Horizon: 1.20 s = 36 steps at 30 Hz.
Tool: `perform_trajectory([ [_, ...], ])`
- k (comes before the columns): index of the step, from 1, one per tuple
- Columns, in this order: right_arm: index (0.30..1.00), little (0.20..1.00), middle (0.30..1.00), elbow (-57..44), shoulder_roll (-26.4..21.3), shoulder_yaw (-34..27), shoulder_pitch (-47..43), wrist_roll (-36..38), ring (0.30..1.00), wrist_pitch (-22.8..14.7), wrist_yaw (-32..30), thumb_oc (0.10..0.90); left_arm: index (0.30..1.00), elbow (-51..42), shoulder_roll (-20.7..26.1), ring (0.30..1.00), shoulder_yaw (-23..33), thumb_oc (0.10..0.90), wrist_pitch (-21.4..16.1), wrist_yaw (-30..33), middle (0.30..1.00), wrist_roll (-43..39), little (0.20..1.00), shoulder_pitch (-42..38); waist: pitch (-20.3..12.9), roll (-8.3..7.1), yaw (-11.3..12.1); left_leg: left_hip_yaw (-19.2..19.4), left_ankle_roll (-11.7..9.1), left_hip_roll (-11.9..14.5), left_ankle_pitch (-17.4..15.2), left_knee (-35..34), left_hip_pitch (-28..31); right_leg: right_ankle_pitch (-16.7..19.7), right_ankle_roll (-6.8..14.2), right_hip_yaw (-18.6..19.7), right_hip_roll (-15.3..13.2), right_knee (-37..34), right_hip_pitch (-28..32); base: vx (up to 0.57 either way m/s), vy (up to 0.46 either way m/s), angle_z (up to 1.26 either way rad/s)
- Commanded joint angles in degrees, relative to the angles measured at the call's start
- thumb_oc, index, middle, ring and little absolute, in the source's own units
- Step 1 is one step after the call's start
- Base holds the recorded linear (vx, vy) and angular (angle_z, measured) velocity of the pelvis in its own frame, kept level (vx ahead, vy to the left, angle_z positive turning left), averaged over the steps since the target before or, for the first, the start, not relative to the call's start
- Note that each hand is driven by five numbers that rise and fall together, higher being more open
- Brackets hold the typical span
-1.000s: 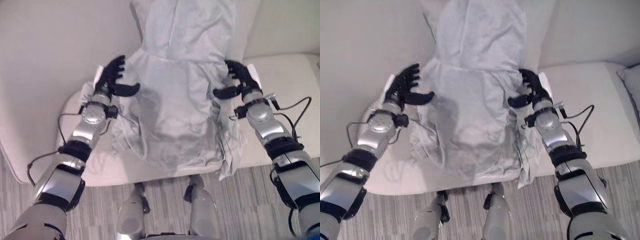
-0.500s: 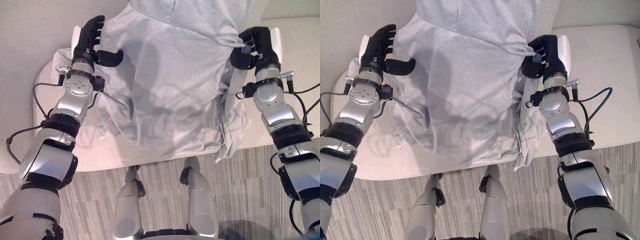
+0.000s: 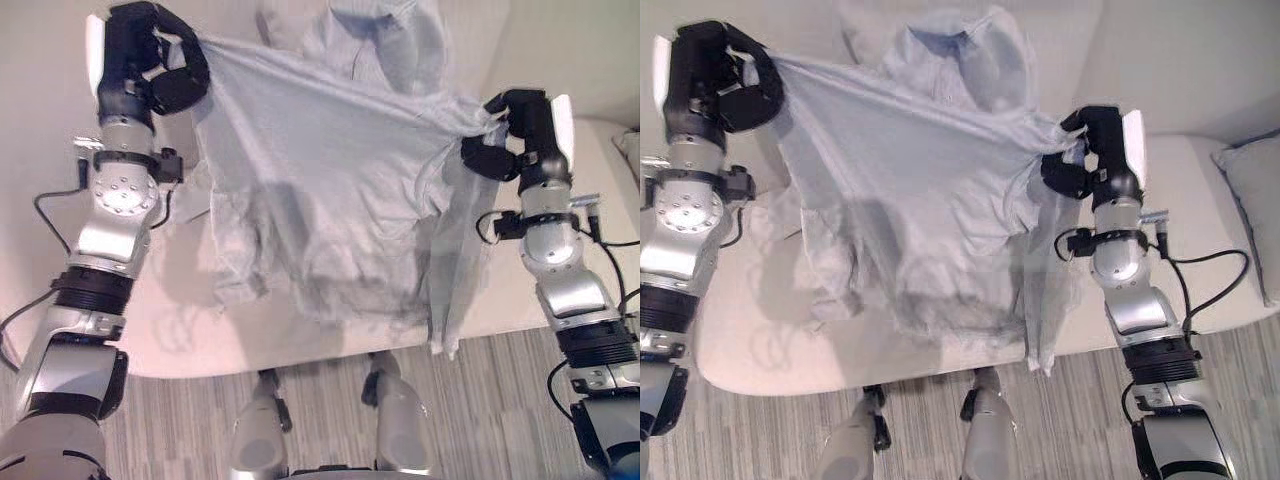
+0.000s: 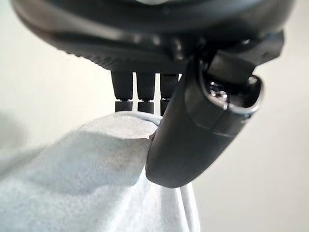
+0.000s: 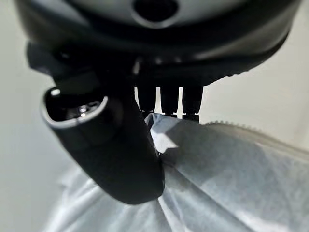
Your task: Hang the clothes on the sofa on the clothes rack.
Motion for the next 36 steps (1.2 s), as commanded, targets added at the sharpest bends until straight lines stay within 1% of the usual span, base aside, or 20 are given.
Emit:
perform_trajectory([
  [1,0.300,0.300,0.300,1.4,-5.7,-1.7,0.2,-4.5,0.300,-6.2,-0.7,0.400,0.300,-1.1,5.7,0.300,3.3,0.400,-5.9,6.7,0.300,9.0,0.300,-5.8,-16.4,-2.72,2.8,-2.9,3.2,-4.9,-2.8,1.3,-3.4,0.9,8.3,-2.3,-7.5,0.2,6.4,-0.03,0.158,0.51],
  [4,0.300,0.300,0.300,2.4,-8.2,-2.2,-3.0,-6.4,0.300,-5.9,-2.5,0.400,0.300,-6.1,7.8,0.300,4.4,0.400,-5.2,10.0,0.300,13.4,0.300,-8.8,-17.5,-3.04,4.5,-3.1,3.8,-5.6,-2.6,1.3,-2.3,3.8,8.3,-5.4,-8.9,3.7,7.1,-0.13,0.138,0.42],
  [7,0.300,0.300,0.300,1.8,-8.8,-3.1,-4.6,-7.0,0.300,-6.1,-3.4,0.400,0.300,-7.4,8.5,0.300,4.5,0.400,-4.3,12.1,0.300,16.2,0.300,-11.2,-17.7,-3.52,4.3,-5.2,4.6,-6.4,-2.2,1.3,-2.2,-1.0,8.1,-2.9,-7.4,9.5,7.8,-0.10,0.106,0.50],
  [9,0.300,0.300,0.300,3.1,-12.8,-1.1,-8.7,-7.7,0.300,-6.3,-4.1,0.400,0.300,-7.2,9.8,0.300,2.6,0.400,-2.5,14.2,0.300,19.1,0.300,-16.5,-18.7,-4.56,5.7,-9.1,4.9,-7.1,-0.5,1.3,-1.5,-13.5,5.5,4.3,4.0,19.3,9.1,-0.18,0.051,0.57],
  [10,0.300,0.300,0.300,3.4,-12.8,-1.1,-9.0,-7.6,0.300,-6.4,-4.2,0.400,0.300,-7.0,9.8,0.300,2.4,0.400,-2.5,14.3,0.300,19.1,0.300,-16.9,-18.5,-4.52,5.7,-9.2,4.8,-6.9,-0.1,1.3,-1.8,-13.5,5.2,4.3,4.1,19.7,8.7,-0.16,-0.030,0.98],
  [11,0.300,0.300,0.300,4.1,-14.3,0.0,-10.3,-8.0,0.300,-6.8,-4.6,0.400,0.300,-6.8,10.3,0.300,2.1,0.400,-2.7,14.6,0.300,19.2,0.300,-17.6,-18.8,-5.34,6.5,-10.2,4.4,-7.5,0.6,1.3,-2.1,-16.8,3.8,6.2,7.9,18.6,9.7,-0.14,-0.049,0.75],
  [13,0.300,0.300,0.300,6.3,-16.7,3.2,-17.3,-6.8,0.300,-7.1,-4.8,0.400,0.300,-6.8,12.3,0.300,3.2,0.400,-1.9,14.6,0.300,19.7,0.300,-17.9,-20.0,-7.62,10.7,-12.1,2.8,-9.0,2.1,1.3,-3.6,-20.3,0.3,5.2,11.0,8.7,15.0,-0.26,-0.122,0.24],
  [15,0.300,0.300,0.300,7.6,-17.3,5.3,-20.7,-6.1,0.300,-7.8,-5.0,0.400,0.300,-6.4,13.3,0.300,3.5,0.400,-2.3,14.6,0.300,18.9,0.300,-17.8,-20.1,-7.76,11.6,-12.8,2.0,-8.8,3.7,1.3,-5.1,-19.2,0.2,4.8,12.1,5.1,16.0,-0.26,-0.089,0.43],
  [16,0.300,0.300,0.300,8.6,-18.3,7.7,-24.4,-5.9,0.300,-8.1,-5.6,0.400,0.300,-5.6,13.8,0.300,3.6,0.400,-2.3,15.0,0.300,18.2,0.300,-17.3,-19.6,-7.70,13.3,-13.1,-0.6,-8.4,6.4,1.6,-7.8,-18.3,-0.4,4.0,13.1,1.4,17.0,-0.30,0.021,0.77],
  [18,0.300,0.300,0.300,10.2,-19.4,10.2,-27.4,-6.1,0.300,-8.3,-6.2,0.400,0.300,-4.7,13.4,0.300,2.7,0.400,-2.6,15.2,0.300,18.2,0.300,-17.8,-18.8,-7.07,13.7,-12.9,-1.8,-8.1,9.0,2.0,-9.6,-17.2,-0.5,2.8,13.2,0.1,16.8,-0.29,0.062,0.55],
  [20,0.300,0.300,0.300,11.7,-20.3,13.4,-31.2,-5.7,0.300,-8.2,-6.8,0.400,0.300,-2.3,12.6,0.300,0.1,0.400,-2.2,15.8,0.300,18.5,0.300,-19.3,-18.1,-6.58,13.1,-8.6,-2.1,-5.6,10.3,3.6,-11.7,-16.0,-0.2,0.3,11.9,0.1,15.6,-0.29,0.149,0.68],
  [23,0.300,0.300,0.300,12.5,-19.8,15.3,-32.9,-5.0,0.300,-8.3,-7.2,0.400,0.300,-1.3,11.5,0.300,-1.4,0.400,-1.7,16.0,0.300,19.2,0.300,-20.4,-17.9,-6.74,12.4,-6.1,-0.6,-1.1,7.4,5.2,-10.1,-14.2,0.8,-3.3,8.8,0.1,15.5,-0.17,0.263,0.83],
  [24,0.300,0.300,0.300,12.7,-19.4,14.9,-31.4,-4.9,0.300,-8.3,-7.0,0.400,0.300,-1.1,9.7,0.300,-1.3,0.400,-1.7,16.4,0.300,19.2,0.300,-20.2,-18.2,-7.37,11.0,-4.8,-0.5,4.4,5.0,5.9,-6.7,-13.2,1.7,-5.4,5.8,0.2,15.7,-0.07,0.419,1.02],
  [25,0.300,0.300,0.300,12.7,-19.2,14.8,-30.2,-4.9,0.300,-8.2,-6.7,0.400,0.300,-1.0,8.9,0.300,-1.5,0.400,-1.7,16.4,0.300,19.1,0.300,-19.8,-18.5,-7.34,10.1,-3.3,-0.7,7.5,4.7,6.2,-4.8,-12.9,2.0,-6.6,4.7,0.3,16.0,-0.04,0.542,1.05],
  [28,0.300,0.300,0.300,12.0,-19.1,13.1,-26.5,-4.3,0.300,-8.4,-6.4,0.400,0.300,0.6,7.8,0.300,-2.2,0.400,-1.7,17.2,0.300,19.8,0.300,-20.3,-20.1,-6.23,7.3,0.2,-3.9,17.6,9.0,7.2,-0.1,-11.3,3.8,-10.4,0.7,0.4,16.7,0.00,0.510,0.88],
  [30,0.300,0.300,0.300,11.6,-19.1,12.5,-25.3,-4.7,0.300,-8.4,-6.5,0.400,0.300,1.4,7.5,0.300,-3.3,0.400,-2.0,17.2,0.300,19.2,0.300,-21.1,-20.6,-5.73,6.2,1.4,-4.8,19.5,9.7,7.1,1.0,-10.6,4.5,-11.2,-0.5,0.5,17.1,0.05,0.460,0.80],
  [32,0.300,0.300,0.300,10.6,-19.6,10.0,-22.6,-5.5,0.300,-7.5,-5.8,0.400,0.300,2.0,6.4,0.300,-4.4,0.400,-1.9,15.8,0.300,18.6,0.300,-22.9,-22.8,-4.51,3.9,6.7,-5.8,18.5,7.4,2.4,3.2,-7.9,7.0,-13.5,-3.8,0.5,17.9,0.11,0.712,1.05],
  [34,0.300,0.300,0.300,9.6,-20.3,7.4,-19.0,-7.4,0.300,-6.8,-5.5,0.400,0.300,2.6,6.3,0.300,-6.3,0.400,-2.4,14.3,0.300,18.4,0.300,-23.2,-23.9,-5.07,3.1,8.5,-5.0,13.9,2.2,2.3,1.4,1.4,8.3,-14.8,-9.9,1.7,18.3,0.22,0.871,0.87],
  [35,0.300,0.300,0.300,8.5,-20.2,6.3,-18.4,-8.7,0.300,-5.7,-5.6,0.400,0.300,1.8,6.4,0.300,-7.8,0.400,-2.7,13.8,0.300,18.3,0.300,-23.4,-23.5,-5.56,2.7,8.5,-1.8,8.5,-0.6,1.9,1.5,10.2,8.3,-15.8,-15.6,6.4,17.8,0.31,0.986,1.33],
  [36,0.300,0.300,0.300,8.4,-19.6,6.1,-18.2,-8.5,0.300,-5.4,-5.8,0.400,0.300,1.2,6.6,0.300,-8.1,0.400,-2.8,13.7,0.300,18.5,0.300,-22.9,-23.0,-5.91,2.0,7.9,0.2,4.9,-2.1,1.6,1.7,9.6,8.3,-14.6,-17.3,9.9,17.0,0.24,0.728,1.35],
])
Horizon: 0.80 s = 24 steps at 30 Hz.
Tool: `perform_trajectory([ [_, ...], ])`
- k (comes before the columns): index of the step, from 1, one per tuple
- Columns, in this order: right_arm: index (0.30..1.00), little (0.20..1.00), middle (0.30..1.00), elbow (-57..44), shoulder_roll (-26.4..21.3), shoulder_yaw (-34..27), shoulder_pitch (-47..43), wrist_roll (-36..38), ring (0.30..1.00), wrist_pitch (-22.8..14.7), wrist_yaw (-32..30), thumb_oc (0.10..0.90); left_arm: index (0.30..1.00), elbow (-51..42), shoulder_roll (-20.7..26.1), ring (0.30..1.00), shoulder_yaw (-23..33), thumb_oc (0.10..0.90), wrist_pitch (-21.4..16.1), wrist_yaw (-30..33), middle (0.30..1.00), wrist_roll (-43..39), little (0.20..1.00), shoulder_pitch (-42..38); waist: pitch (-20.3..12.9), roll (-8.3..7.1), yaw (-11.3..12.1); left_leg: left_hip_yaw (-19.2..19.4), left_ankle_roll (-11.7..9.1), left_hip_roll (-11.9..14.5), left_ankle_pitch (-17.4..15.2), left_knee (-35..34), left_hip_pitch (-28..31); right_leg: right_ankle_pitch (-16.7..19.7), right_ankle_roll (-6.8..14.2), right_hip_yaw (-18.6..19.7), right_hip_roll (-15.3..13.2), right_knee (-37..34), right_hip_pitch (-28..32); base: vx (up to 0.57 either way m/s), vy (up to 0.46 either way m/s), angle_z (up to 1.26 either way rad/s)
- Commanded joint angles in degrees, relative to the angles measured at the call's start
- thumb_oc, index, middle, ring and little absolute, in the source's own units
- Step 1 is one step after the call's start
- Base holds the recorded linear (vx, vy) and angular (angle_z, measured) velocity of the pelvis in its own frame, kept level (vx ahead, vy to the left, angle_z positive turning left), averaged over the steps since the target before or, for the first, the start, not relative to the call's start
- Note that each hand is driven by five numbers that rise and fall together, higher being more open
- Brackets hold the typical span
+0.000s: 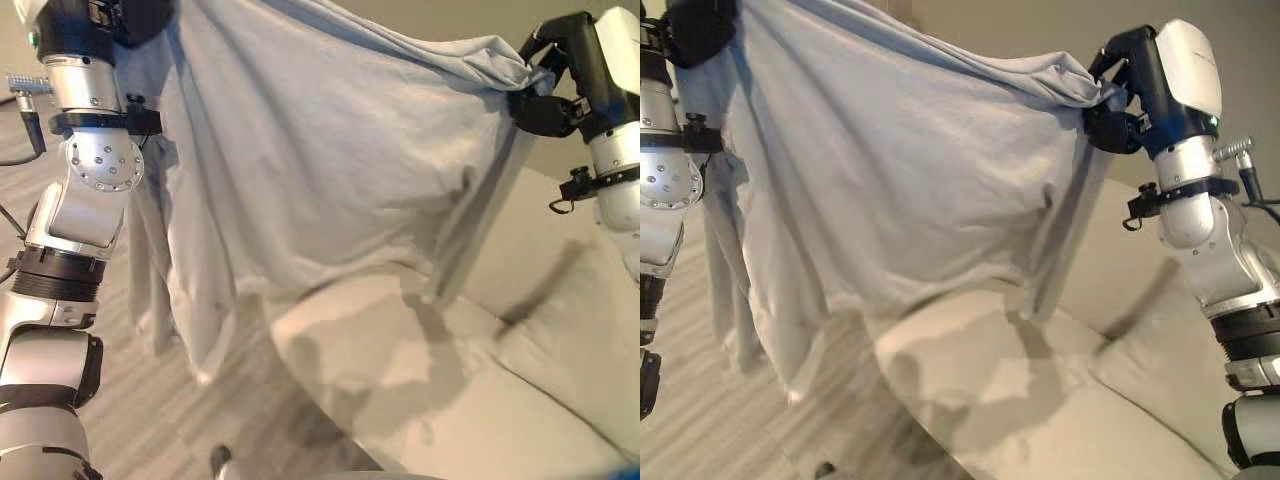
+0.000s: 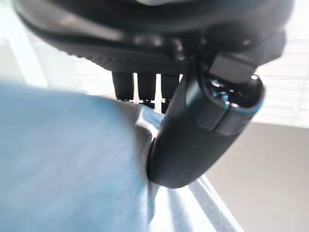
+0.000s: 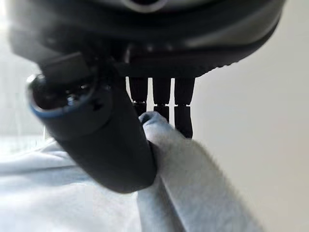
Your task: Hang the clothes on the sofa on the clothes rack.
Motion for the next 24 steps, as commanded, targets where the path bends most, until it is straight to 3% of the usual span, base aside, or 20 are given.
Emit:
perform_trajectory([
  [1,0.300,0.300,0.300,-0.4,-0.8,-4.4,-10.4,-2.0,0.300,-0.4,-3.3,0.400,0.300,-3.5,2.1,0.300,4.2,0.400,-1.6,2.0,0.300,-0.5,0.300,-4.1,-4.2,-0.30,1.4,-2.4,-5.6,-2.0,3.1,-30.0,20.2,-2.3,12.3,2.8,-1.0,0.7,-4.2,0.19,0.468,1.22],
  [2,0.300,0.300,0.300,-0.5,-0.5,-4.9,-9.8,-1.5,0.300,-0.3,-3.0,0.400,0.300,-3.6,1.8,0.300,3.8,0.400,-1.8,1.6,0.300,-0.6,0.300,-3.8,-3.7,-0.16,0.1,-3.3,-4.5,-4.1,2.1,-30.3,20.7,-2.9,12.3,7.4,-0.2,5.6,-6.4,0.38,0.643,0.75],
  [3,0.300,0.300,0.300,-0.7,-1.7,-5.4,-9.1,-0.8,0.300,-0.6,-2.8,0.400,0.300,-2.6,0.3,0.300,1.9,0.400,-1.9,1.1,0.300,-1.5,0.300,-4.3,-2.5,1.11,-2.7,-5.9,-2.5,-7.3,0.1,-30.3,22.3,-7.6,11.3,16.0,4.4,13.0,-10.8,0.50,0.820,0.44],
  [4,0.300,0.300,0.300,-1.0,-2.4,-6.0,-8.8,-0.5,0.300,-0.8,-2.9,0.400,0.300,-2.0,-0.4,0.300,1.1,0.400,-1.9,1.0,0.300,-1.9,0.300,-5.0,-1.9,1.42,-3.8,-6.6,-1.7,-8.7,-0.6,-30.3,22.8,-10.4,10.9,18.5,6.8,14.6,-13.2,0.38,0.594,0.51],
  [5,0.300,0.300,0.300,-1.1,-2.5,-6.2,-8.7,-0.5,0.300,-0.8,-2.9,0.400,0.300,-1.8,-0.4,0.300,1.0,0.400,-2.0,1.1,0.300,-1.9,0.300,-5.3,-1.9,1.47,-3.6,-6.6,-1.7,-8.6,-0.8,-30.3,22.8,-11.0,10.8,18.7,6.8,15.4,-13.7,0.39,0.429,1.20],
  [6,0.300,0.300,0.300,-1.8,-3.9,-7.8,-7.7,0.5,0.300,-1.3,-3.3,0.400,0.300,-1.4,-2.2,0.300,0.1,0.400,-2.0,0.7,0.300,-2.4,0.300,-6.4,-0.8,2.46,-6.3,-8.5,-0.9,-10.3,-2.3,-30.3,24.8,-17.5,8.8,22.2,13.5,14.6,-19.5,0.30,0.273,1.01],
  [7,0.300,0.300,0.300,-2.4,-4.5,-9.2,-6.8,0.5,0.300,-1.2,-3.2,0.400,0.300,-1.3,-3.0,0.300,0.3,0.400,-1.9,0.5,0.300,-2.6,0.300,-6.4,-0.1,2.69,-6.7,-8.9,-0.6,-10.9,-1.5,-30.3,24.8,-18.2,7.2,22.4,15.8,12.7,-21.3,0.41,0.337,0.97],
  [8,0.300,0.300,0.300,-2.6,-5.0,-10.6,-6.0,0.7,0.300,-1.4,-3.5,0.400,0.300,-1.1,-4.2,0.300,0.7,0.400,-2.0,0.5,0.300,-2.7,0.300,-6.2,0.5,2.51,-7.7,-9.8,-0.4,-12.2,-2.1,-30.3,25.6,-18.8,7.0,23.6,19.0,9.9,-23.0,0.29,0.152,0.61],
  [10,0.300,0.300,0.300,-2.6,-6.5,-13.2,-4.1,1.1,0.300,-1.9,-4.5,0.400,0.300,-0.3,-6.5,0.300,0.9,0.400,-2.0,-0.1,0.300,-2.9,0.300,-6.4,1.1,2.07,-9.4,-11.7,-0.4,-15.1,-5.0,-30.3,28.8,-17.2,8.2,22.9,25.3,1.1,-27.4,0.46,0.184,0.80],
  [11,0.300,0.300,0.300,-3.0,-6.9,-15.3,-2.3,1.2,0.300,-2.0,-4.8,0.400,0.300,0.1,-7.6,0.300,0.9,0.400,-1.8,-0.4,0.300,-2.7,0.300,-6.5,1.2,2.03,-10.0,-12.9,-0.5,-16.0,-5.9,-30.3,29.5,-16.1,9.0,21.3,26.9,-3.4,-27.8,0.49,0.138,0.35],
  [13,0.300,0.300,0.300,-3.7,-6.7,-17.7,0.0,1.3,0.300,-2.4,-5.4,0.400,0.300,0.5,-8.5,0.300,0.4,0.400,-1.6,-0.4,0.300,-2.5,0.300,-6.8,1.1,2.29,-10.5,-14.4,-0.9,-16.0,-7.2,-30.3,30.5,-15.1,10.6,18.5,28.6,-8.1,-27.7,0.37,0.070,0.60],
  [14,0.300,0.300,0.300,-3.4,-6.4,-18.3,0.2,1.4,0.300,-2.5,-6.3,0.400,0.300,0.7,-8.6,0.300,0.5,0.400,-1.5,-0.7,0.300,-2.3,0.300,-6.6,1.0,1.83,-10.1,-13.8,-1.0,-17.3,-8.1,-30.3,31.7,-14.2,11.2,14.7,28.1,-9.2,-29.1,0.43,0.043,0.70],
  [15,0.300,0.300,0.300,-4.3,-7.2,-20.6,4.0,0.1,0.300,-2.7,-6.5,0.400,0.300,-0.2,-7.7,0.300,0.9,0.400,-1.6,-1.4,0.300,-0.8,0.300,-5.9,0.0,1.46,-11.0,-14.9,-0.4,-18.5,-9.5,-30.3,32.6,-17.8,10.5,10.4,28.1,-9.3,-28.2,0.60,0.051,0.45],
  [16,0.300,0.300,0.300,-5.0,-6.9,-22.5,5.7,-0.3,0.300,-2.4,-6.4,0.400,0.300,-0.5,-8.2,0.300,0.7,0.400,-1.4,-1.5,0.300,-0.9,0.300,-5.2,-1.0,1.30,-11.6,-15.3,-0.2,-19.0,-10.0,-30.3,33.8,-17.3,9.1,10.9,28.3,-9.3,-26.8,0.68,0.028,0.43],
  [17,0.300,0.300,0.300,-6.4,-6.8,-23.9,6.9,-0.2,0.300,-2.1,-5.5,0.400,0.300,-1.2,-9.4,0.300,1.0,0.400,-1.6,-2.0,0.300,-1.2,0.300,-4.4,-2.1,1.90,-12.0,-15.5,-1.1,-18.9,-8.9,-30.2,35.9,-18.7,7.8,11.8,29.5,-9.3,-25.0,0.62,0.030,0.41],
  [18,0.300,0.300,0.300,-7.1,-6.8,-25.3,8.1,0.1,0.300,-2.2,-5.5,0.400,0.300,-1.8,-10.3,0.300,1.2,0.400,-1.9,-1.9,0.300,-1.8,0.300,-3.7,-2.5,2.66,-12.5,-15.7,-2.4,-18.5,-8.2,-25.7,35.4,-18.8,6.8,12.3,29.9,-9.3,-23.2,0.70,0.026,0.70],
  [19,0.300,0.300,0.300,-7.7,-7.3,-26.6,8.3,1.3,0.300,-2.7,-6.2,0.400,0.300,-1.6,-11.3,0.300,0.5,0.400,-3.0,-1.7,0.300,-3.3,0.300,-4.0,-2.4,3.86,-13.4,-14.2,-7.5,-16.4,-3.4,-13.0,32.2,-18.5,5.8,12.1,30.0,-9.3,-19.4,0.63,0.029,0.58],
  [21,0.300,0.300,0.300,-8.5,-8.1,-27.0,8.5,2.0,0.300,-3.0,-5.6,0.400,0.300,-1.4,-11.1,0.300,1.0,0.400,-3.2,-1.7,0.300,-4.2,0.300,-3.7,-1.6,3.69,-13.3,-11.5,-13.4,-13.1,4.3,2.0,26.5,-20.3,4.0,12.3,30.0,-9.3,-15.7,0.46,-0.034,0.55],
  [23,0.300,0.300,0.300,-8.4,-7.3,-27.2,8.1,2.1,0.300,-2.8,-5.9,0.400,0.300,-2.0,-10.8,0.300,1.8,0.400,-3.2,-1.4,0.300,-5.5,0.300,-2.6,-0.9,2.42,-11.9,-7.3,-13.4,-9.3,7.3,14.9,20.3,-22.8,2.0,13.5,30.1,-9.3,-12.9,0.27,-0.083,-0.09],
  [24,0.300,0.300,0.300,-8.4,-7.2,-27.2,8.5,1.7,0.300,-2.6,-5.7,0.400,0.300,-2.6,-11.0,0.300,2.2,0.400,-3.3,-1.4,0.300,-5.8,0.300,-2.5,-1.1,2.20,-11.8,-5.8,-13.4,-6.0,7.4,14.1,19.9,-23.5,1.8,13.5,30.3,-9.3,-11.8,0.31,-0.106,-0.60],
])
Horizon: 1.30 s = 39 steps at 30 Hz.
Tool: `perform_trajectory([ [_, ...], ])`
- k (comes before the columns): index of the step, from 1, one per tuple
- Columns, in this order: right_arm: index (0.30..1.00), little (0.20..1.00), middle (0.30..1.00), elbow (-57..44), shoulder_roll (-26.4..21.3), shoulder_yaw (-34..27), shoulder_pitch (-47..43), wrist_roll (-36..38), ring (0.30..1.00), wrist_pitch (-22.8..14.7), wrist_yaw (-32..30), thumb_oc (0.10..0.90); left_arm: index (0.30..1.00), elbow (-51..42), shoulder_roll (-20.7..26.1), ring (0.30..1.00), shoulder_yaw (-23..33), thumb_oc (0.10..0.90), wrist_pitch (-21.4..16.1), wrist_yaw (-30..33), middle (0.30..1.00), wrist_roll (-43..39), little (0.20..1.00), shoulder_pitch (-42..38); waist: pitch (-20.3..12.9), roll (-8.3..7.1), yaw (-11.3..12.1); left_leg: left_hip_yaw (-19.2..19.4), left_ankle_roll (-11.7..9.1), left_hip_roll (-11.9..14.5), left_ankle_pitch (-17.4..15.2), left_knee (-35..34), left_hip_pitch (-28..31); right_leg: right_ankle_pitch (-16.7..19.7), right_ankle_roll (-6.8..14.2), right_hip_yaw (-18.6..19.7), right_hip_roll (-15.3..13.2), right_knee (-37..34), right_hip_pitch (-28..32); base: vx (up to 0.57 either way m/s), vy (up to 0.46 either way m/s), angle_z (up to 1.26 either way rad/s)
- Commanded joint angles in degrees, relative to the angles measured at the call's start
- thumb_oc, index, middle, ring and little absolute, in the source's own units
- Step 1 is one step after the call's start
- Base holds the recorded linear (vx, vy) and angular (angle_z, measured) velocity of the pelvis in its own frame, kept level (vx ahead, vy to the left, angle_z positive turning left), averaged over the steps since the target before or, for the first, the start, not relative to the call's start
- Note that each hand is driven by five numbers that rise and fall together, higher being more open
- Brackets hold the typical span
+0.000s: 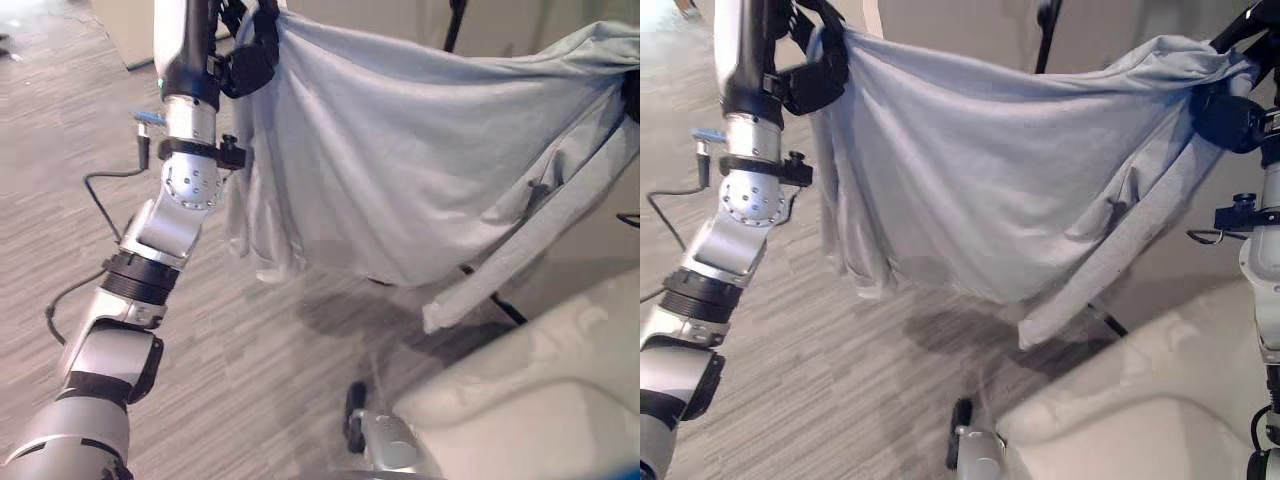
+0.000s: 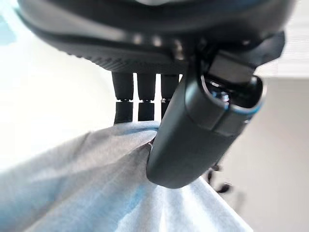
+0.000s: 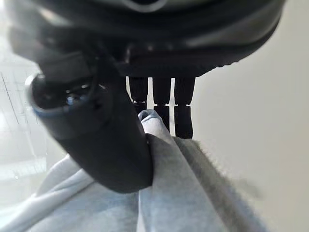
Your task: Hang the clothes on the sofa on the clothes rack.
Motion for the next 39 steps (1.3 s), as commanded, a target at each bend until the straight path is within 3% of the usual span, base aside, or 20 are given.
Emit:
perform_trajectory([
  [1,0.300,0.300,0.300,-1.3,-3.1,-2.0,-4.1,2.3,0.300,-2.1,-3.6,0.400,0.300,-4.6,4.3,0.300,2.9,0.400,-4.6,3.2,0.300,-3.0,0.300,-5.3,-6.5,-5.61,0.1,5.3,0.0,6.8,10.8,-14.2,6.2,1.4,10.0,1.1,2.3,-9.7,5.0,0.38,-0.046,-0.50],
  [2,0.300,0.300,0.300,-1.5,-3.1,-1.5,-4.0,2.3,0.300,-2.0,-3.2,0.400,0.300,-4.9,4.4,0.300,3.0,0.400,-4.6,3.4,0.300,-3.1,0.300,-5.3,-6.1,-5.87,1.0,4.6,1.6,8.3,8.4,-17.9,4.9,1.0,10.1,2.6,2.1,-9.7,5.8,0.20,0.013,-0.30],
  [3,0.300,0.300,0.300,-1.5,-3.1,-1.4,-4.2,2.3,0.300,-2.0,-3.2,0.400,0.300,-4.9,4.4,0.300,3.1,0.400,-4.6,3.4,0.300,-3.1,0.300,-5.3,-6.0,-6.34,1.2,6.0,2.7,7.9,8.8,-18.2,4.9,1.7,9.9,1.9,1.4,-9.7,5.4,0.24,0.157,-0.58],
  [4,0.300,0.300,0.300,-0.9,-3.5,0.2,-5.2,1.6,0.300,-2.2,-3.0,0.400,0.300,-5.6,5.5,0.300,3.5,0.400,-4.5,3.5,0.300,-2.4,0.300,-5.2,-5.5,-7.15,2.9,2.8,6.5,6.6,5.5,-31.6,3.9,0.8,10.7,5.6,0.6,-9.7,6.0,0.17,0.195,-0.78],
  [6,0.300,0.300,0.300,-0.1,-3.2,1.4,-6.2,1.0,0.300,-2.2,-3.3,0.400,0.300,-7.2,7.1,0.300,4.7,0.400,-4.7,4.4,0.300,-2.5,0.300,-3.6,-5.4,-6.90,5.0,-3.9,7.3,5.2,6.1,-45.4,3.7,-0.3,11.1,9.1,0.8,-9.7,6.2,0.30,0.187,-0.77],
  [8,0.300,0.300,0.300,1.3,-2.7,4.1,-8.5,-1.3,0.300,-1.9,-4.1,0.400,0.300,-9.3,9.6,0.300,6.3,0.400,-5.1,5.8,0.300,-2.1,0.300,-0.8,-5.4,-6.68,7.8,-14.7,6.9,2.5,9.5,-54.0,2.3,-1.3,11.0,13.8,1.8,-9.7,7.7,0.29,0.098,-1.09],
  [9,0.300,0.300,0.300,1.6,-2.5,4.5,-9.2,-0.9,0.300,-2.0,-3.6,0.400,0.300,-11.3,9.9,0.300,7.0,0.400,-5.9,5.6,0.300,-2.5,0.300,0.1,-5.7,-5.75,7.1,-15.6,6.6,2.4,9.0,-57.0,3.8,-1.8,10.9,15.1,2.4,-9.7,8.3,0.21,0.117,-1.39],
  [12,0.300,0.300,0.300,1.4,-0.5,5.1,-10.9,0.0,0.300,-2.1,-3.3,0.400,0.300,-16.5,10.1,0.300,9.4,0.400,-7.5,4.6,0.300,-3.2,0.300,2.3,-6.9,-4.57,7.3,-16.5,7.0,0.4,8.2,-57.0,5.8,-0.7,10.7,17.5,2.0,-9.7,8.1,0.18,0.148,-1.49],
  [19,0.300,0.300,0.300,2.0,0.8,4.5,-10.6,1.0,0.300,-1.8,-3.0,0.400,0.300,-25.3,11.1,0.300,13.5,0.400,-10.8,0.7,0.300,-10.6,0.300,9.5,-8.6,-4.47,9.0,-10.8,11.6,-2.6,4.9,-57.0,8.5,1.1,13.1,21.2,-1.5,-7.6,7.3,0.13,0.164,-0.58],
  [22,0.300,0.300,0.300,2.2,1.2,3.8,-10.1,0.2,0.300,-1.5,-3.0,0.400,0.300,-26.9,11.9,0.300,13.6,0.400,-10.9,0.0,0.300,-10.8,0.300,9.9,-6.5,-3.72,9.2,-8.7,12.9,-2.7,3.8,-57.0,9.7,1.9,15.3,20.2,-2.8,3.7,2.1,-0.05,0.120,-0.26],
  [24,0.300,0.300,0.300,1.8,1.6,4.0,-11.0,-0.1,0.300,-1.3,-3.3,0.400,0.300,-27.5,12.2,0.300,13.9,0.400,-10.9,0.2,0.300,-10.9,0.300,9.9,-5.2,-3.45,9.7,-6.9,13.2,-2.0,3.4,-57.0,10.2,3.7,16.7,16.7,-6.3,8.5,-0.9,-0.11,-0.034,-0.62],
  [25,0.300,0.300,0.300,1.1,2.1,4.1,-12.1,-0.2,0.300,-1.4,-3.7,0.400,0.300,-28.1,13.0,0.300,14.2,0.400,-11.2,0.2,0.300,-11.1,0.300,9.7,-5.6,-3.06,11.3,-4.6,12.9,-0.6,2.8,-57.0,10.2,3.9,15.8,10.4,-12.3,6.9,0.5,-0.09,-0.188,-0.72],
  [26,0.300,0.300,0.300,0.7,2.2,4.5,-13.1,-0.5,0.300,-1.3,-4.0,0.400,0.300,-28.7,13.4,0.300,14.2,0.400,-11.2,0.1,0.300,-11.2,0.300,9.5,-5.7,-3.09,12.0,-3.5,12.4,0.4,2.5,-57.0,10.3,5.1,15.9,6.5,-15.5,5.1,1.5,0.00,-0.251,-0.41],
  [29,0.300,0.300,0.300,0.8,2.9,5.8,-14.9,-0.9,0.300,-1.0,-4.2,0.400,0.300,-29.6,15.0,0.300,16.4,0.400,-11.1,0.5,0.300,-11.0,0.300,10.3,-6.5,-3.57,13.1,-1.2,11.0,2.6,1.2,-57.0,11.0,10.0,19.0,0.3,-20.2,-1.5,4.0,0.04,-0.292,-0.87],
  [30,0.300,0.300,0.300,0.3,3.0,5.3,-14.5,-1.3,0.300,-0.6,-4.1,0.400,0.300,-30.2,15.4,0.300,18.5,0.400,-11.4,1.1,0.300,-10.2,0.300,11.8,-6.7,-4.96,12.7,0.5,10.0,3.8,2.0,-57.0,11.5,14.2,19.9,0.4,-21.4,-4.7,3.5,0.09,-0.403,-0.59],
  [32,0.300,0.300,0.300,-0.2,2.5,5.8,-14.3,-1.5,0.300,-0.4,-3.2,0.400,0.300,-29.9,15.4,0.300,20.1,0.400,-11.4,1.2,0.300,-9.9,0.300,13.6,-7.1,-6.35,13.5,1.3,8.4,4.7,2.0,-57.0,12.9,13.4,20.4,2.4,-19.3,-9.1,5.3,0.11,-0.555,-0.50],
  [33,0.300,0.300,0.300,-0.1,2.2,7.8,-16.1,-0.3,0.300,-1.3,-2.7,0.400,0.300,-28.9,15.0,0.300,21.7,0.400,-11.5,1.2,0.300,-10.4,0.300,15.2,-7.8,-8.05,14.3,2.2,6.0,8.4,4.5,-56.3,13.1,10.0,20.2,3.2,-15.6,-9.7,5.4,0.12,-0.705,-0.27],
  [35,0.300,0.300,0.300,0.0,1.6,8.9,-17.9,0.8,0.300,-2.0,-2.7,0.400,0.300,-28.8,14.8,0.300,21.9,0.400,-11.6,1.1,0.300,-11.0,0.300,15.3,-7.6,-7.99,14.4,2.0,5.3,10.2,4.4,-53.6,12.6,7.5,19.3,3.7,-13.6,-9.7,5.7,0.06,-0.482,-0.27],
  [37,0.300,0.300,0.300,0.1,1.1,10.5,-20.3,2.2,0.300,-2.5,-2.7,0.400,0.300,-28.6,14.2,0.300,22.3,0.400,-11.8,1.1,0.300,-12.3,0.300,15.5,-6.7,-7.36,14.5,0.3,4.5,13.0,6.9,-46.4,9.6,4.3,16.6,3.3,-10.2,-9.7,6.7,-0.01,-0.340,-0.29],
  [39,0.300,0.300,0.300,-1.0,0.5,11.1,-21.4,3.7,0.300,-3.3,-1.9,0.400,0.300,-27.4,12.4,0.300,22.0,0.400,-11.5,1.2,0.300,-12.9,0.300,15.4,-4.5,-7.73,14.7,-1.9,4.1,15.5,13.7,-34.8,4.7,1.5,13.6,2.5,-7.3,-9.7,8.9,-0.02,-0.361,-0.15],
])
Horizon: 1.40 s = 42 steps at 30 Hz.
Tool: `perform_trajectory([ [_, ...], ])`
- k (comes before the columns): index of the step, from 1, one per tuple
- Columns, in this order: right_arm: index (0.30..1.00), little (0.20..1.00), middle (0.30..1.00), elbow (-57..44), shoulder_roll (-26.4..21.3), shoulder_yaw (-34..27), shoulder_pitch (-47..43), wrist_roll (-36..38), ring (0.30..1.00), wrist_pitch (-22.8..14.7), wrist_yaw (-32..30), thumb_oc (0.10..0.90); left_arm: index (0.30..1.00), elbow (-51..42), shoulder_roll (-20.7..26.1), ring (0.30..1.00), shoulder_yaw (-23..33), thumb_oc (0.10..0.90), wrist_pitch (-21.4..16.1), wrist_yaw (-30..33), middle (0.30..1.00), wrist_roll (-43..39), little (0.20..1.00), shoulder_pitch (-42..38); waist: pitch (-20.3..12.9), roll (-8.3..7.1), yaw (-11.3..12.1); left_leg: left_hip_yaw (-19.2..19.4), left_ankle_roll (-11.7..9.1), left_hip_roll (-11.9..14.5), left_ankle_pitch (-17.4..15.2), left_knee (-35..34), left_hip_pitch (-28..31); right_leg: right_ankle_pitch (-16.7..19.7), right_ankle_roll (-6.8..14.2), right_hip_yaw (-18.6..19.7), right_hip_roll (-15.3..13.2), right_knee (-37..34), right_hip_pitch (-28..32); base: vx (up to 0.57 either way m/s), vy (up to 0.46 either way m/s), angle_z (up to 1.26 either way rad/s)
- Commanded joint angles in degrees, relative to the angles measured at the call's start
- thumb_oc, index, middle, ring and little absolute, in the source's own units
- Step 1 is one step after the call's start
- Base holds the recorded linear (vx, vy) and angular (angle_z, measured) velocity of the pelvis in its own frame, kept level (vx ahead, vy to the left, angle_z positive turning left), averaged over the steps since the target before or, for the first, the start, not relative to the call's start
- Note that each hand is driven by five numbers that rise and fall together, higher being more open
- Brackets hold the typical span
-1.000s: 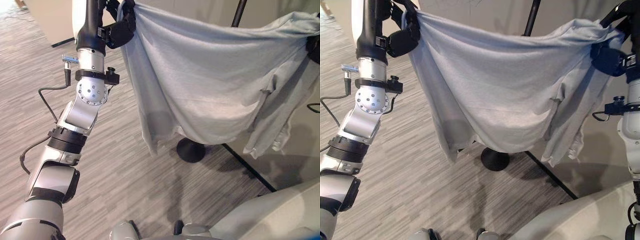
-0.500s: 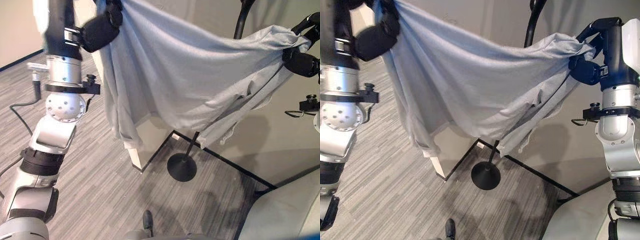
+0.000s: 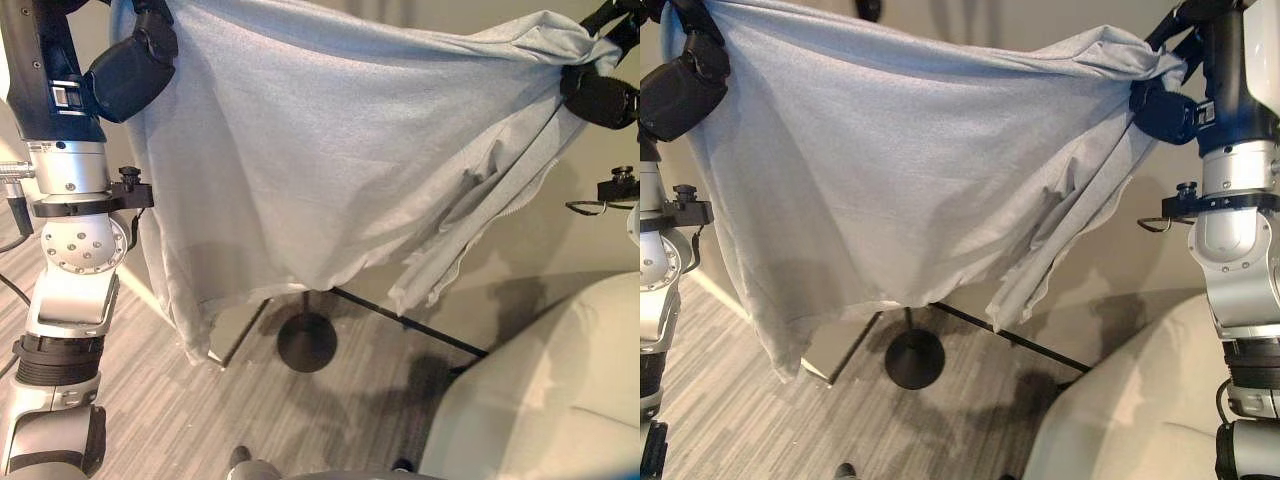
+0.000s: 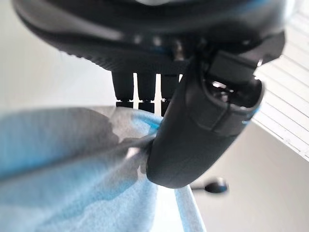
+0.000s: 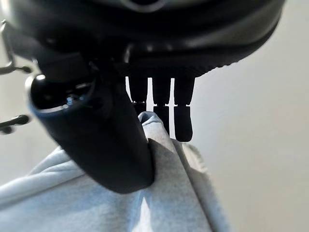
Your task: Hang the clothes on the sofa on the clothes rack.
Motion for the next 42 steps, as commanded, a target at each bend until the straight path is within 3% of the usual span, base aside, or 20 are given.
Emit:
perform_trajectory([
  [1,0.300,0.300,0.300,-4.5,-4.7,-0.3,-10.2,4.0,0.300,-3.1,-2.7,0.400,0.300,-3.6,3.2,0.300,3.3,0.400,-3.2,3.1,0.300,-4.1,0.300,-6.9,-2.2,-2.72,2.3,-1.2,-4.4,0.3,-8.1,13.5,-0.7,-1.2,-0.7,0.9,0.7,-3.8,1.1,-0.02,-0.224,-0.12],
  [2,0.300,0.300,0.300,-4.4,-4.6,0.4,-10.6,4.2,0.300,-3.0,-2.4,0.400,0.300,-3.1,3.3,0.300,3.3,0.400,-2.9,3.4,0.300,-4.1,0.300,-6.8,-1.9,-3.02,2.6,-2.6,-3.7,-1.7,-10.0,13.3,-1.7,-1.4,-1.0,1.5,1.1,-3.8,0.9,0.00,-0.115,-0.13],
  [3,0.300,0.300,0.300,-4.3,-4.6,0.5,-10.8,4.2,0.300,-3.1,-2.4,0.400,0.300,-3.0,3.3,0.300,3.3,0.400,-3.0,3.5,0.300,-4.1,0.300,-6.8,-2.0,-3.09,2.5,-2.5,-3.6,-1.8,-10.2,13.5,-1.8,-1.4,-0.9,1.5,0.9,-3.8,0.9,0.02,-0.077,-0.12],
  [4,0.300,0.300,0.300,-4.6,-4.9,0.9,-11.4,4.5,0.300,-2.9,-2.0,0.400,0.300,-2.4,3.4,0.300,3.6,0.400,-2.5,4.0,0.300,-3.5,0.300,-6.9,-1.9,-3.48,3.0,-4.1,-3.1,-4.3,-12.2,11.4,-3.0,-1.3,-0.8,1.7,1.0,-3.8,0.8,0.02,-0.024,-0.19],
  [5,0.300,0.300,0.300,-4.6,-4.9,1.0,-11.4,4.5,0.300,-2.9,-2.0,0.400,0.300,-2.4,3.4,0.300,3.6,0.400,-2.5,4.0,0.300,-3.5,0.300,-6.9,-1.9,-3.51,3.0,-4.1,-3.0,-4.4,-12.2,11.4,-3.0,-1.3,-0.8,1.6,0.9,-3.8,0.8,0.05,-0.016,-0.24],
  [6,0.300,0.300,0.300,-4.7,-5.3,1.4,-12.1,5.4,0.300,-3.3,-1.4,0.400,0.300,-2.0,3.9,0.300,4.3,0.400,-2.1,4.8,0.300,-2.5,0.300,-6.5,-2.2,-3.50,3.1,-4.2,-2.4,-7.2,-14.2,3.9,-2.3,-0.8,-0.1,1.9,0.9,-3.8,0.3,0.06,0.040,-0.30],
  [7,0.300,0.300,0.300,-4.1,-5.8,2.1,-13.2,5.4,0.300,-3.6,-1.7,0.400,0.300,-2.0,4.2,0.300,4.2,0.400,-1.7,5.0,0.300,-1.3,0.300,-6.3,-2.5,-3.07,3.5,-4.4,-2.1,-7.8,-14.0,-0.7,-1.7,-0.8,0.3,2.1,1.2,-3.8,0.4,0.13,0.071,-0.22],
  [8,0.300,0.300,0.300,-3.7,-4.6,2.8,-14.0,6.0,0.300,-3.8,-1.4,0.400,0.300,-1.7,4.7,0.300,5.9,0.400,-1.4,6.0,0.300,0.0,0.300,-5.1,-3.0,-2.05,4.5,-8.0,-2.0,-9.7,-13.4,-6.1,0.1,-1.1,0.2,3.4,1.7,-3.8,0.6,0.13,0.074,-0.13],
  [12,0.300,0.300,0.300,-4.9,-3.2,0.5,-11.9,6.9,0.300,-4.5,-1.1,0.400,0.300,-2.3,4.1,0.300,7.2,0.400,-1.4,6.3,0.300,1.2,0.300,-4.2,-5.3,-1.10,3.6,-6.5,-2.3,-10.1,-12.2,-10.3,2.7,-1.0,0.7,2.5,1.4,-3.8,1.6,0.13,0.063,-0.04],
  [16,0.300,0.300,0.300,-6.1,-2.5,-0.6,-10.1,7.3,0.300,-4.7,-0.2,0.400,0.300,-3.1,4.2,0.300,8.6,0.400,-1.2,6.6,0.300,2.0,0.300,-2.5,-5.9,-0.97,4.0,-5.9,-2.0,-10.6,-13.0,-10.3,3.7,-0.8,1.0,2.3,0.7,-3.8,2.1,0.08,0.078,0.18],
  [20,0.300,0.300,0.300,-6.8,-2.2,-2.0,-8.8,7.9,0.300,-5.3,0.1,0.400,0.300,-4.6,4.8,0.300,12.9,0.400,-1.8,8.1,0.300,2.1,0.300,0.8,-6.6,-1.35,5.5,-5.2,-1.6,-11.3,-14.0,-10.3,4.4,-0.2,1.8,1.7,-0.7,-3.8,2.7,0.06,0.079,0.07],
  [26,0.300,0.300,0.300,-6.6,-2.6,-2.2,-9.3,7.3,0.300,-5.1,-0.6,0.400,0.300,-4.1,6.1,0.300,14.3,0.400,-2.0,8.3,0.300,1.4,0.300,2.3,-7.1,-1.78,6.3,-5.0,-1.5,-11.9,-14.6,-10.3,4.7,0.1,2.4,0.8,-1.6,-3.8,3.3,0.03,0.028,0.05],
  [30,0.300,0.300,0.300,-2.6,-3.6,2.1,-13.3,7.7,0.300,-4.0,-0.9,0.400,0.300,2.4,8.9,0.300,9.0,0.400,-0.1,7.2,0.300,1.7,0.300,-1.7,-7.4,-1.88,6.3,-5.0,-1.5,-12.1,-15.2,-10.3,5.1,0.1,2.8,0.4,-1.9,-3.8,3.9,0.03,0.027,0.10],
  [32,0.300,0.300,0.300,2.7,-4.0,8.3,-20.3,10.0,0.300,-3.6,-0.5,0.400,0.300,9.5,9.4,0.300,-0.4,0.400,1.8,6.1,0.300,4.5,0.300,-10.4,-7.5,-2.13,5.3,-4.7,-1.3,-12.4,-15.1,-10.3,4.9,0.4,2.9,0.2,-2.1,-3.8,4.0,0.02,0.028,0.14],
  [33,0.300,0.300,0.300,2.9,-4.1,8.5,-20.5,10.0,0.300,-3.6,-0.5,0.400,0.300,9.7,9.4,0.300,-0.4,0.400,1.7,6.1,0.300,4.5,0.300,-10.6,-7.4,-2.12,5.3,-4.7,-1.3,-12.5,-15.0,-10.3,4.8,0.5,2.9,0.2,-2.2,-3.8,3.9,0.04,0.025,0.09],
  [34,0.300,0.300,0.300,6.3,-3.5,12.4,-24.9,12.6,0.300,-3.4,-0.2,0.400,0.300,15.7,9.2,0.300,-6.6,0.400,3.2,5.7,0.300,6.0,0.300,-16.5,-7.7,-2.29,4.3,-4.4,-1.4,-12.4,-15.2,-10.3,5.1,0.6,3.0,0.5,-2.1,-3.8,4.0,0.04,0.023,0.06],
  [36,0.300,0.300,0.300,8.2,-3.1,14.4,-27.1,13.8,0.300,-3.6,-0.1,0.400,0.300,19.0,9.3,0.300,-9.1,0.400,3.7,5.9,0.300,6.4,0.300,-19.4,-7.7,-2.35,4.0,-4.2,-1.3,-12.4,-15.2,-10.3,5.0,0.7,3.1,0.6,-2.1,-3.8,3.8,0.04,0.022,0.02],
  [37,0.300,0.300,0.300,11.0,-1.4,17.4,-30.1,17.4,0.300,-3.4,0.7,0.400,0.300,25.6,10.9,0.300,-13.9,0.400,5.4,6.0,0.300,9.9,0.300,-23.9,-8.2,-2.24,3.2,-3.6,-1.4,-12.1,-15.6,-10.3,5.4,0.7,3.3,0.9,-1.9,-3.8,3.8,0.04,0.015,0.00],
  [42,0.300,0.300,0.300,21.2,2.9,28.4,-41.8,22.0,0.300,-3.1,1.1,0.400,0.300,44.1,11.0,0.300,-24.1,0.400,7.6,7.8,0.300,9.2,0.300,-35.8,-7.6,-2.87,1.9,-2.0,-1.2,-11.8,-15.6,-10.3,5.3,1.3,3.7,2.5,-1.6,-3.8,2.1,0.02,0.024,-0.16],
])
